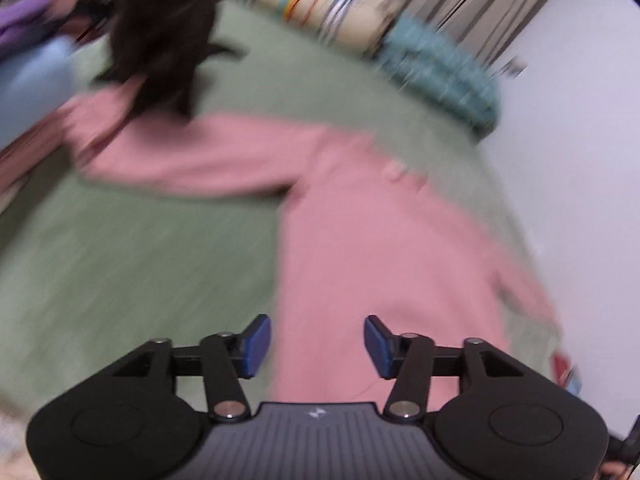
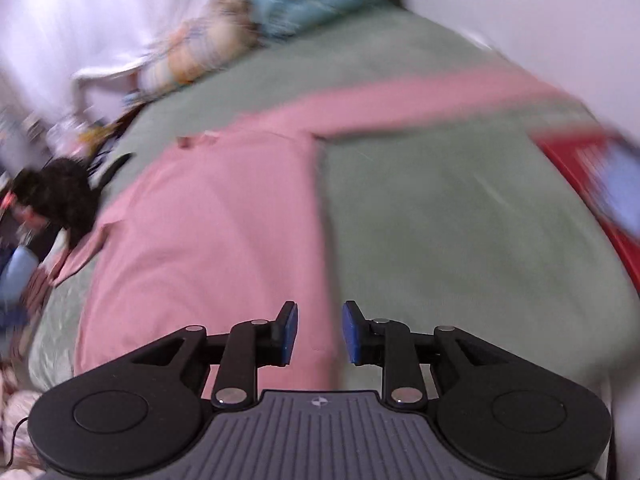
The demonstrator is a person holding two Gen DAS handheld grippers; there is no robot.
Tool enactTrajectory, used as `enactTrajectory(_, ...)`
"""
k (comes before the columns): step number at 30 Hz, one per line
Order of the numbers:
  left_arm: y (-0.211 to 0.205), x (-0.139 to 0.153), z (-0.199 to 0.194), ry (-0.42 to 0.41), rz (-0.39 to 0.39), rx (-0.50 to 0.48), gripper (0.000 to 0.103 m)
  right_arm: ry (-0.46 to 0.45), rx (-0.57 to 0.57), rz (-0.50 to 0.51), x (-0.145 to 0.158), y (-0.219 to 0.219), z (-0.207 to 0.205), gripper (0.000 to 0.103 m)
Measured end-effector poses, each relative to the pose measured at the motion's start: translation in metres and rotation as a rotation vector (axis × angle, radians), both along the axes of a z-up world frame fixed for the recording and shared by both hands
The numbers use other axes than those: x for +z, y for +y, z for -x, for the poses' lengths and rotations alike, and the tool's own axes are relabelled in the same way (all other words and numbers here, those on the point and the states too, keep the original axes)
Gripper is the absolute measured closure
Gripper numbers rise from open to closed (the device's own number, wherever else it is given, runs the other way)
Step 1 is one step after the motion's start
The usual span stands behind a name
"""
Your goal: Fold clothes
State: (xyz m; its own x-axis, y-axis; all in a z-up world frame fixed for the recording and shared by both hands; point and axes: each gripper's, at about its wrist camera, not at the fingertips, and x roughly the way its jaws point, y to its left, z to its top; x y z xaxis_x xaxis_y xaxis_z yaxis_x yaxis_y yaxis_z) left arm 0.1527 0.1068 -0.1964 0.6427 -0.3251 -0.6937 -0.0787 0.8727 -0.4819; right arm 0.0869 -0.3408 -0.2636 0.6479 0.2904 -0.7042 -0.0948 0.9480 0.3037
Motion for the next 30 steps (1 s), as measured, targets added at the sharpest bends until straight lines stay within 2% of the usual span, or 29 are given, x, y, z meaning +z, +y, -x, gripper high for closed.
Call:
enactTrajectory(1,-0.005,-0.003,-0.008,-0.001,0.011,-0.007,0.034,-0.011,0.015,0.022,-0.005,0.017,-0.017,0.072)
enactTrajectory(3,-0.034,-0.030,-0.039,0.054,0.017,-0.023,0.034,-0.024,0.027,0.055,-0.017,0.048,-0.045,0.071)
enactTrajectory(5,-0.051,-0.056,-0.053,0.110,-0.049,0.000,0.034,-0.036,0.041,0.084,-0.028,0.070,-0.060,0.067)
enactTrajectory(7,-0.057,-0.076,-0.058,0.152,-0.108,0.025,0.034,-0.009,0.070,0.135,-0.045,0.094,-0.074,0.066)
enactTrajectory(9,-0.045,-0.086,-0.045,0.135,-0.079,0.037,0.034,-0.010,0.107,0.109,-0.044,0.099,-0.080,0.066)
enactTrajectory(11,-0.034,-0.090,-0.028,0.090,-0.062,0.022,0.034,-0.063,0.129,0.072,-0.034,0.103,-0.091,0.066)
enactTrajectory(13,-0.030,-0.095,-0.021,0.048,-0.070,-0.003,0.034,-0.145,0.162,0.045,-0.016,0.115,-0.119,0.066)
enactTrajectory(14,-0.028,-0.098,-0.018,0.033,-0.075,-0.013,0.034,-0.181,0.187,0.038,-0.008,0.125,-0.139,0.067)
enactTrajectory(16,-0.031,-0.105,-0.014,0.019,-0.072,-0.030,0.034,-0.196,0.226,0.039,0.002,0.156,-0.197,0.080)
enactTrajectory(17,-0.031,-0.109,-0.011,0.002,-0.072,-0.041,0.034,-0.183,0.240,0.031,0.001,0.172,-0.225,0.090)
enactTrajectory(20,-0.039,-0.110,-0.011,-0.036,-0.122,-0.107,0.032,-0.143,0.256,0.015,-0.015,0.223,-0.300,0.090)
enactTrajectory(21,-0.042,-0.108,-0.011,-0.039,-0.133,-0.136,0.027,-0.139,0.259,0.018,-0.021,0.234,-0.310,0.090)
enactTrajectory(22,-0.042,-0.107,-0.011,-0.042,-0.127,-0.153,0.022,-0.134,0.262,0.021,-0.027,0.245,-0.321,0.090)
enactTrajectory(23,-0.041,-0.107,-0.011,-0.044,-0.113,-0.162,0.022,-0.126,0.259,0.037,-0.046,0.272,-0.354,0.090)
enactTrajectory(25,-0.034,-0.111,-0.013,-0.042,-0.056,-0.147,0.020,-0.092,0.226,0.067,-0.071,0.296,-0.387,0.091)
enactTrajectory(26,-0.028,-0.113,-0.014,-0.039,-0.014,-0.137,0.020,-0.069,0.200,0.087,-0.083,0.303,-0.400,0.093)
enactTrajectory(27,-0.022,-0.115,-0.015,-0.038,0.020,-0.137,0.020,-0.048,0.174,0.106,-0.094,0.310,-0.413,0.103)
enactTrajectory(30,-0.012,-0.118,-0.012,-0.055,0.060,-0.169,0.020,-0.066,0.153,0.105,-0.111,0.326,-0.446,0.103)
